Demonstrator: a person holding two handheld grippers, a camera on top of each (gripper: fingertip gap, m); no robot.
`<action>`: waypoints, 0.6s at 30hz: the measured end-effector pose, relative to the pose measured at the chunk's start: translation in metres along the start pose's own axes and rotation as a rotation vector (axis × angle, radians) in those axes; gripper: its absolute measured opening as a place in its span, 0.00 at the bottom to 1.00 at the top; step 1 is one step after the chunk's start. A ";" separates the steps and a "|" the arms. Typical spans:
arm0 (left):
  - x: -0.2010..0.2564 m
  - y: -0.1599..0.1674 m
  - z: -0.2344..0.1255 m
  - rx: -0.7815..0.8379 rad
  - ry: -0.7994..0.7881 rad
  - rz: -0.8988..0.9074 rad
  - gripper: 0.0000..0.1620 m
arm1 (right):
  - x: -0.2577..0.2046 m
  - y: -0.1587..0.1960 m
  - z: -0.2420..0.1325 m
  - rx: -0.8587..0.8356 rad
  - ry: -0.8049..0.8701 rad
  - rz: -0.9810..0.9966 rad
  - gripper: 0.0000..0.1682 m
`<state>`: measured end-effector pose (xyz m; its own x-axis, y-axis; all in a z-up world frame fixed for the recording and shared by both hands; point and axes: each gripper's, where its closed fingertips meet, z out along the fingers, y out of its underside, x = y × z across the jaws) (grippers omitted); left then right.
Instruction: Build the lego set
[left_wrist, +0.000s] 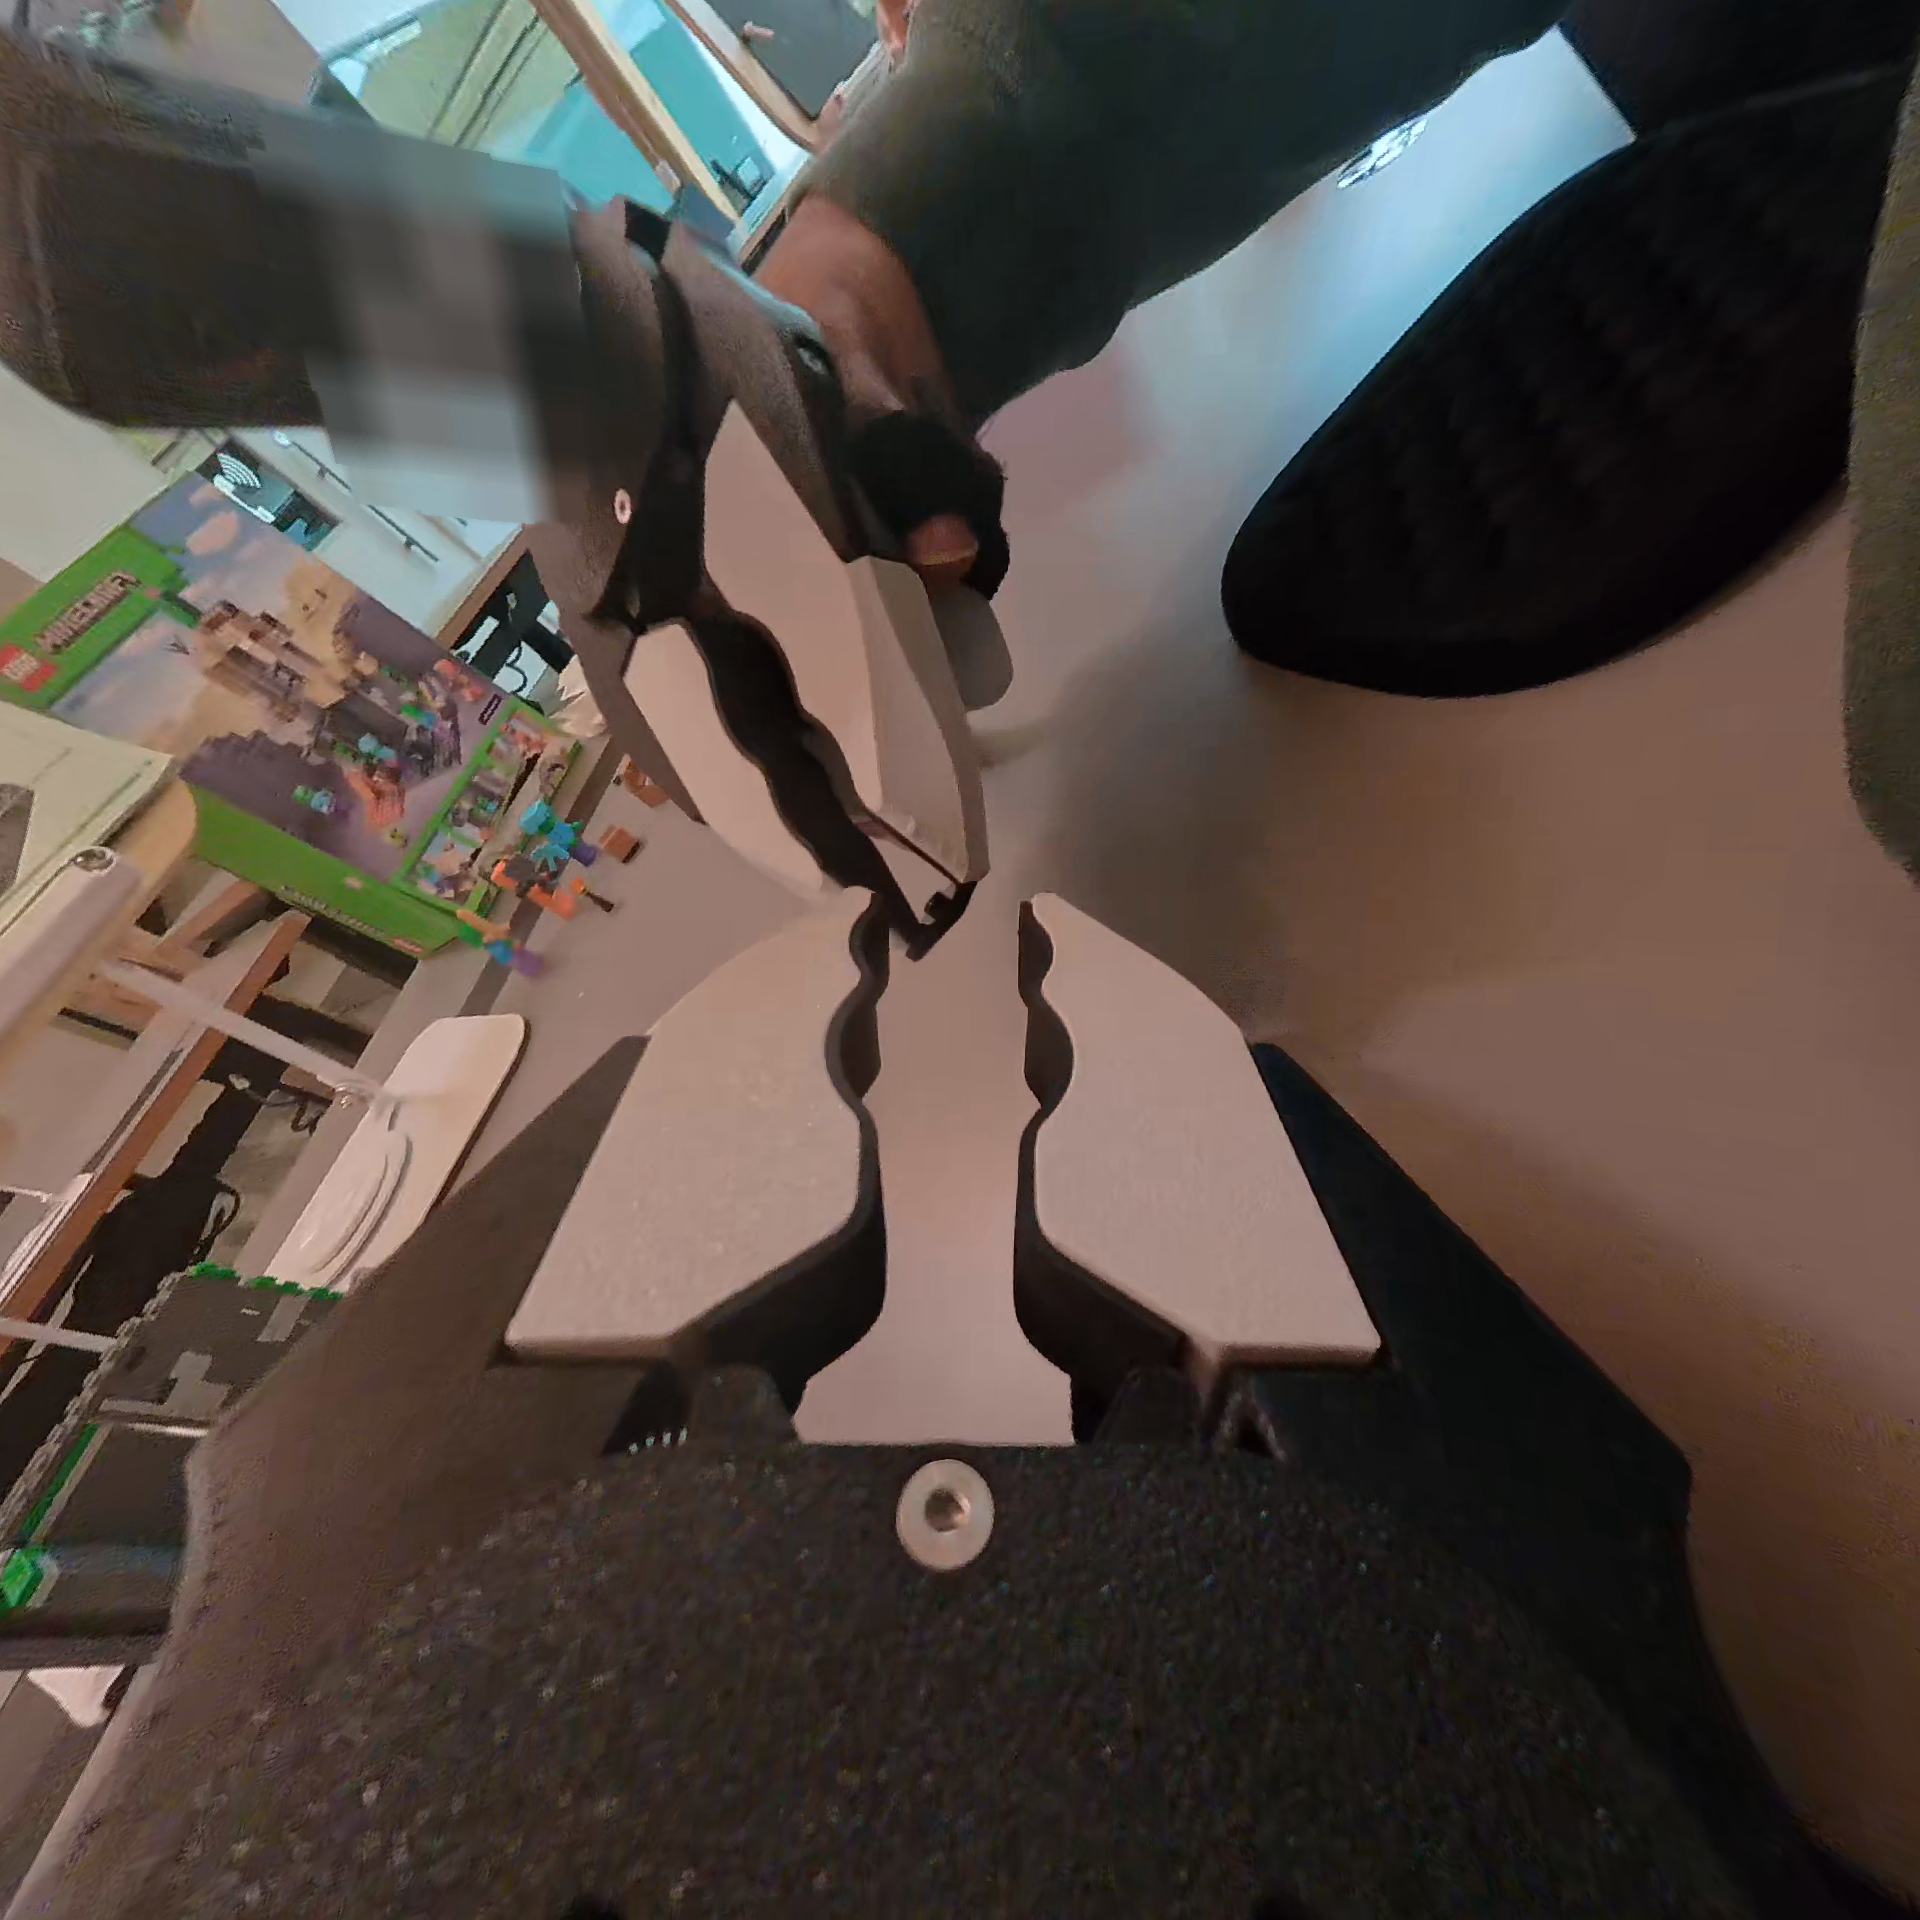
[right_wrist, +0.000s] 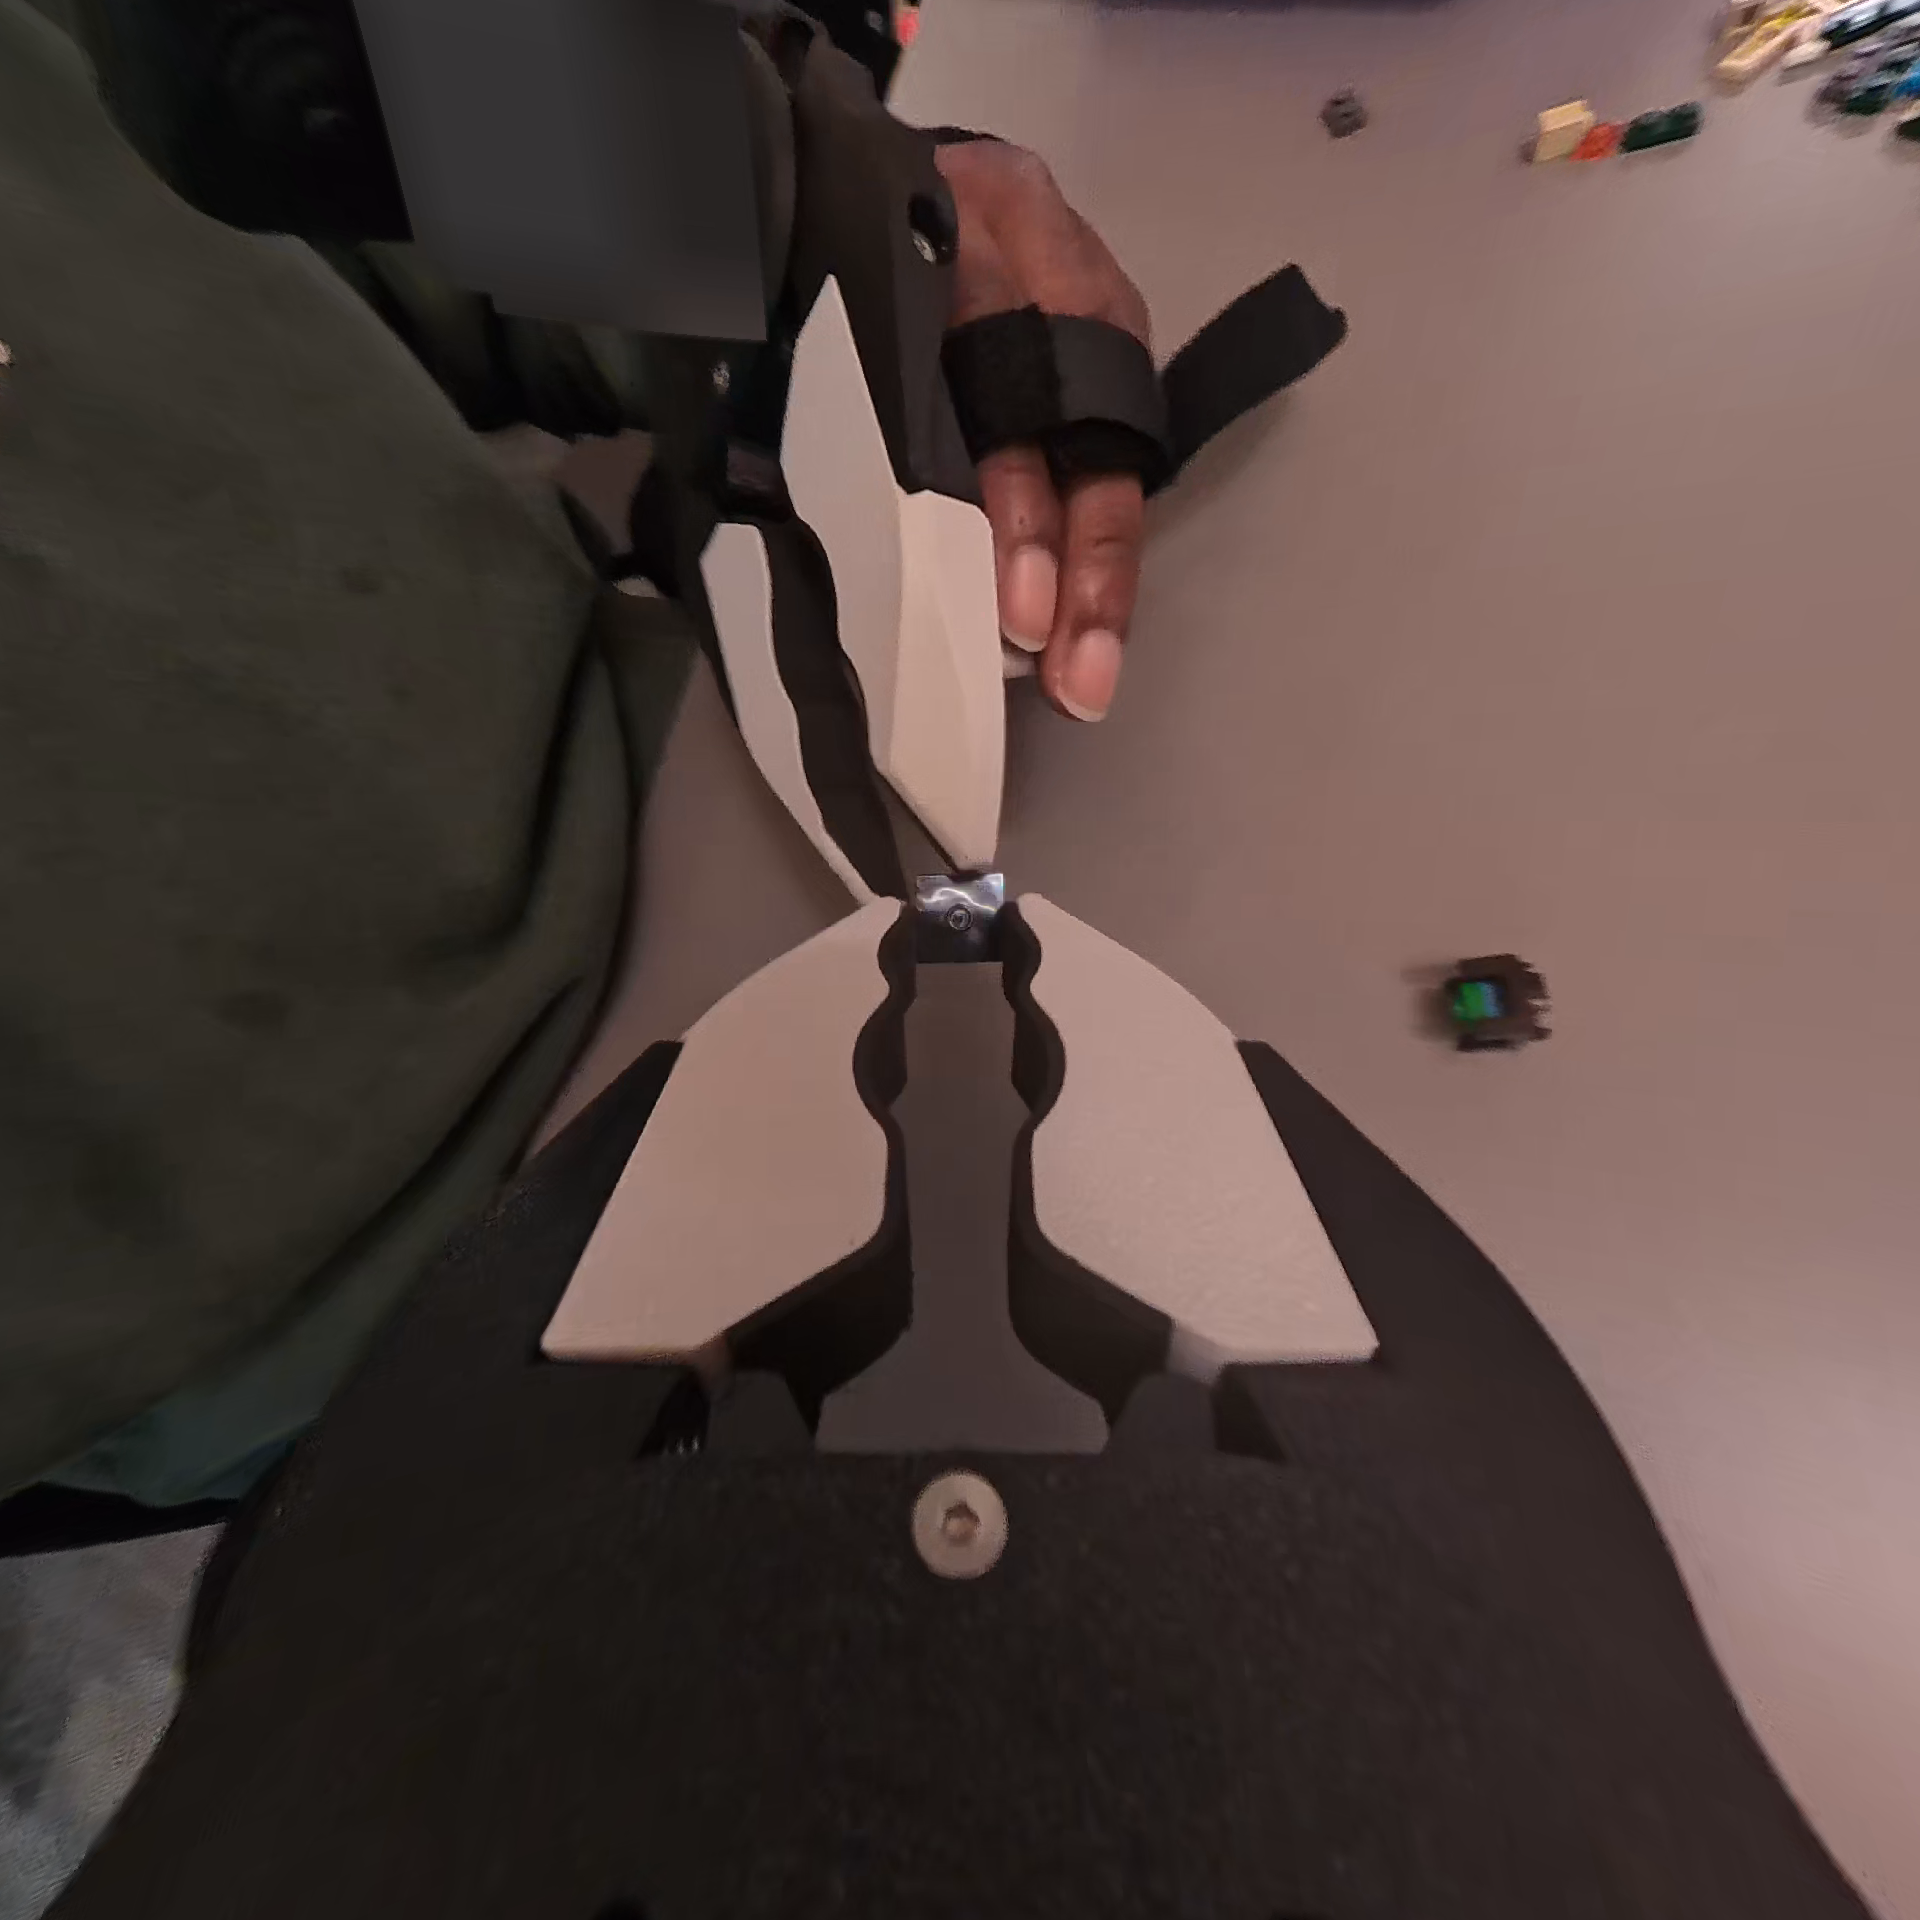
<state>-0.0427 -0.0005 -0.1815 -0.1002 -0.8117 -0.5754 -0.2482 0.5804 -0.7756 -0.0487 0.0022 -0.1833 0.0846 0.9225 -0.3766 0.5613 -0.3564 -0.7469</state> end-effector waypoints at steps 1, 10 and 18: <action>0.001 -0.002 0.000 0.013 0.007 -0.010 0.14 | -0.003 -0.001 0.000 0.013 -0.043 0.032 0.09; 0.007 -0.010 -0.004 0.066 0.084 -0.116 0.09 | -0.014 -0.001 0.002 0.066 -0.373 0.292 0.09; 0.005 -0.016 -0.010 0.105 0.141 -0.270 0.02 | -0.022 -0.012 -0.001 0.100 -0.509 0.422 0.09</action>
<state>-0.0490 -0.0146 -0.1695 -0.1787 -0.9340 -0.3093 -0.1840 0.3405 -0.9221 -0.0564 -0.0133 -0.1650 -0.1322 0.5246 -0.8410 0.4843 -0.7061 -0.5166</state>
